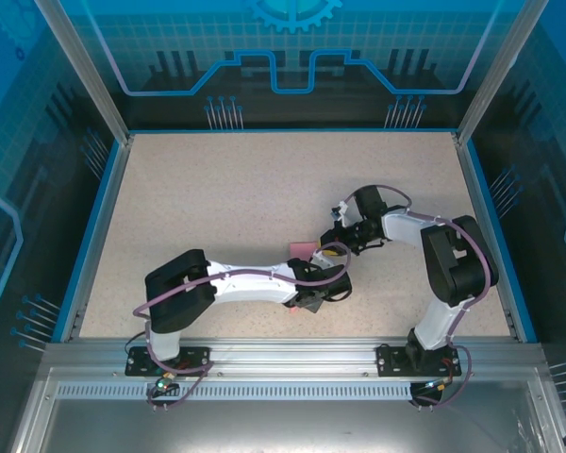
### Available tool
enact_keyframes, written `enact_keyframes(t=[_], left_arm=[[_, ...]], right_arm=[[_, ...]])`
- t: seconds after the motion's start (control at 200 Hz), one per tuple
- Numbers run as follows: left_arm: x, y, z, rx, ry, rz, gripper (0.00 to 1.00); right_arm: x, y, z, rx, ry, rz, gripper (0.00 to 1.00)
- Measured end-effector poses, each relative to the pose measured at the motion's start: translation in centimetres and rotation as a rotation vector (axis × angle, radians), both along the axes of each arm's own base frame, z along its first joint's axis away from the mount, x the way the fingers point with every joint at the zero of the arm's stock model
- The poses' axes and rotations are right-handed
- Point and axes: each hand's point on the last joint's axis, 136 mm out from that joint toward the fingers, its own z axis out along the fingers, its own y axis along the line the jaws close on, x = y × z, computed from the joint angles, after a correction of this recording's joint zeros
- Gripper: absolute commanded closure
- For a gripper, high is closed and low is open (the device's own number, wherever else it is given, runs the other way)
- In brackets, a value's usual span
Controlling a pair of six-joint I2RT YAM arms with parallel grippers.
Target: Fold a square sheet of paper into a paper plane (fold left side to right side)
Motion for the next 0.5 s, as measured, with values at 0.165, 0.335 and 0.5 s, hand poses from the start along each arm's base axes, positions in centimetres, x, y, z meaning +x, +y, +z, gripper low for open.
enact_keyframes(t=[0.165, 0.335, 0.5], left_arm=[[-0.09, 0.19, -0.28, 0.012, 0.003, 0.007, 0.55], [-0.15, 0.24, -0.32, 0.012, 0.005, 0.013, 0.61], [-0.22, 0.26, -0.64, 0.02, 0.008, 0.012, 0.69]], right_arm=[[0.04, 0.38, 0.14, -0.001, -0.008, 0.01, 1.0], [0.06, 0.39, -0.1, -0.005, -0.003, 0.01, 1.0], [0.1, 0.43, -0.17, -0.006, -0.001, 0.011, 1.0]])
